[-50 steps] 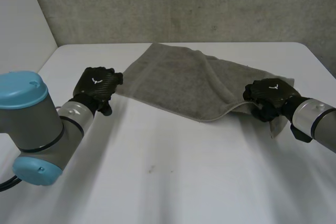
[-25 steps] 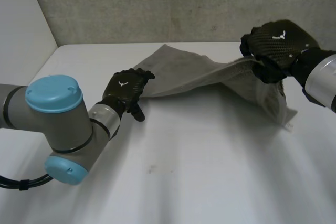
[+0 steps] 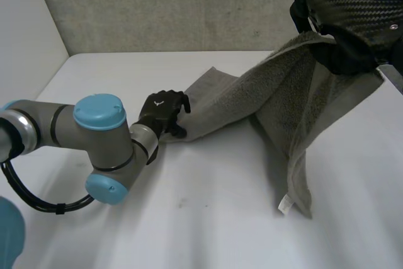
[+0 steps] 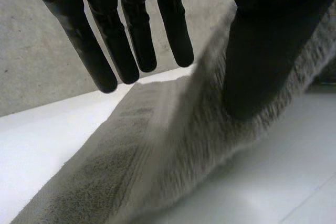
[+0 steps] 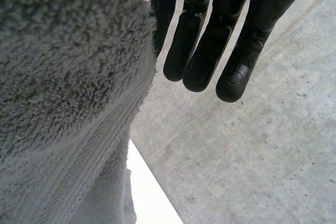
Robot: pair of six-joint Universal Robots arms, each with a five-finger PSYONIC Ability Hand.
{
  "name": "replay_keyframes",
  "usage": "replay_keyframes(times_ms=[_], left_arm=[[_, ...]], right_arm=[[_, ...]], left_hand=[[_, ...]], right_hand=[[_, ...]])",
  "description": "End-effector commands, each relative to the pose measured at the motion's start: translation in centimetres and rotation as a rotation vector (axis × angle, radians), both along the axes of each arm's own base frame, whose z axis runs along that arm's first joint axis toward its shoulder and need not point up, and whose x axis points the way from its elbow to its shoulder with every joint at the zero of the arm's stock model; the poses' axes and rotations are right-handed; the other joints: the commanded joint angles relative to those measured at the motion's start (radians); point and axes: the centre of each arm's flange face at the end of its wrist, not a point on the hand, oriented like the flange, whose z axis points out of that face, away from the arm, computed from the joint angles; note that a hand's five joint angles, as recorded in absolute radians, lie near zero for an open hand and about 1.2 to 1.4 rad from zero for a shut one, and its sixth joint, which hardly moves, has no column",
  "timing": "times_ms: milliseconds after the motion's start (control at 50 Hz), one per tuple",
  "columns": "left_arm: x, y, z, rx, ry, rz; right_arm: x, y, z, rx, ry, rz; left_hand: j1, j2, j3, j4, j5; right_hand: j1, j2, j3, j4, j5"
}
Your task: Fold the laundry
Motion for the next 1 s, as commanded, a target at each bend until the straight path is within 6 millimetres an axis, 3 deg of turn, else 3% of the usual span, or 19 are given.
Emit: replay_keyframes(times_ms=[20, 160, 220, 260, 280, 300, 320, 360, 380, 400, 420, 480, 580, 700, 780, 820, 900, 960, 1000], left_arm=[[-0.3, -0.2, -1.7, 0.031, -0.008, -0.013], [-0.6, 0.3, -1.6, 0.032, -0.014, -0.043], [-0.3, 0.1, 0.1, 0.003, 0.000, -0.033], [1.3, -0.8, 3.6, -0.048, 0.027, 0.011], [1.3, -0.8, 3.7, -0.048, 0.028, 0.012], [3.5, -2.0, 5.8, -0.078, 0.037, 0.072], [3.5, -2.0, 5.8, -0.078, 0.037, 0.073], [7.6, -3.0, 10.7, -0.173, 0.060, 0.165], [7.6, -3.0, 10.7, -0.173, 0.060, 0.165], [8.9, -2.8, 12.8, -0.222, 0.062, 0.192], [9.9, -2.4, 14.6, -0.265, 0.059, 0.210], [10.3, -1.5, 16.0, -0.298, 0.043, 0.211], [11.2, 4.3, 20.2, -0.370, -0.063, 0.128], [11.4, 7.4, 19.3, -0.338, -0.189, 0.043], [11.6, 8.8, 16.5, -0.229, -0.346, -0.012], [11.7, 9.0, 15.1, -0.173, -0.406, -0.037], [11.5, 8.1, 10.5, -0.016, -0.571, -0.124], [11.4, 7.5, 9.4, 0.011, -0.603, -0.147], [10.8, 5.4, 7.9, 0.025, -0.630, -0.164]], right_arm=[[-0.3, 0.1, 0.1, -0.002, 0.000, -0.014], [-0.4, -0.1, 0.0, 0.001, 0.001, -0.018], [-1.0, -1.0, -0.3, 0.008, 0.008, -0.049], [-1.4, -1.7, -0.5, 0.016, 0.014, -0.072], [-1.9, -2.2, -0.7, 0.020, 0.018, -0.091], [-1.9, -2.2, -0.7, 0.020, 0.018, -0.091], [-2.3, -2.8, -0.9, 0.029, 0.020, -0.111], [-3.0, -3.5, -1.1, 0.036, 0.023, -0.140], [-3.7, -4.7, -1.6, 0.057, 0.027, -0.172], [-3.7, -4.7, -1.6, 0.057, 0.027, -0.172], [-4.3, -6.0, -2.4, 0.089, 0.034, -0.202], [-5.4, -8.0, -3.6, 0.129, 0.056, -0.246], [-5.8, -8.4, -4.9, 0.190, 0.132, -0.257], [-5.7, -7.6, -7.9, 0.333, 0.307, -0.212], [-5.8, -7.4, -9.9, 0.410, 0.411, -0.174], [-5.8, -7.6, -12.1, 0.487, 0.502, -0.137], [-5.8, -8.2, -14.0, 0.542, 0.553, -0.105], [-5.9, -9.1, -15.4, 0.583, 0.583, -0.109], [-5.9, -9.7, -15.9, 0.586, 0.595, -0.120]], left_hand=[[0.463, 0.471, 0.471, 0.471, 0.474], [0.706, 0.714, 0.715, 0.714, 0.717], [0.706, 0.714, 0.715, 0.714, 0.717], [0.706, 0.714, 0.715, 0.714, 0.717], [0.706, 0.714, 0.715, 0.714, 0.717], [0.706, 0.714, 0.715, 0.714, 0.717], [0.706, 0.714, 0.715, 0.714, 0.717], [0.706, 0.714, 0.715, 0.714, 0.717], [0.706, 0.714, 0.715, 0.714, 0.717], [0.706, 0.714, 0.715, 0.714, 0.717], [0.706, 0.714, 0.715, 0.714, 0.717], [0.706, 0.714, 0.715, 0.714, 0.717], [0.706, 0.714, 0.715, 0.714, 0.717], [0.706, 0.714, 0.715, 0.714, 0.717], [0.706, 0.714, 0.715, 0.714, 0.717], [0.706, 0.714, 0.715, 0.714, 0.717], [0.706, 0.714, 0.715, 0.714, 0.717], [0.706, 0.714, 0.715, 0.714, 0.717], [0.706, 0.714, 0.715, 0.714, 0.717]], right_hand=[[0.438, 0.220, 0.210, 0.206, 0.229], [0.438, 0.220, 0.210, 0.206, 0.229], [0.438, 0.220, 0.210, 0.206, 0.229], [0.438, 0.220, 0.210, 0.206, 0.229], [0.438, 0.220, 0.210, 0.206, 0.229], [0.438, 0.220, 0.210, 0.206, 0.229], [0.438, 0.220, 0.210, 0.206, 0.229], [0.438, 0.220, 0.210, 0.206, 0.229], [0.438, 0.220, 0.210, 0.206, 0.229], [0.438, 0.220, 0.210, 0.206, 0.229], [0.438, 0.220, 0.210, 0.206, 0.229], [0.438, 0.220, 0.210, 0.206, 0.229], [0.438, 0.220, 0.210, 0.206, 0.229], [0.438, 0.220, 0.210, 0.206, 0.229], [0.438, 0.220, 0.210, 0.206, 0.229], [0.438, 0.220, 0.210, 0.206, 0.229], [0.438, 0.220, 0.210, 0.206, 0.229], [0.438, 0.220, 0.210, 0.206, 0.229], [0.438, 0.220, 0.210, 0.206, 0.229]])
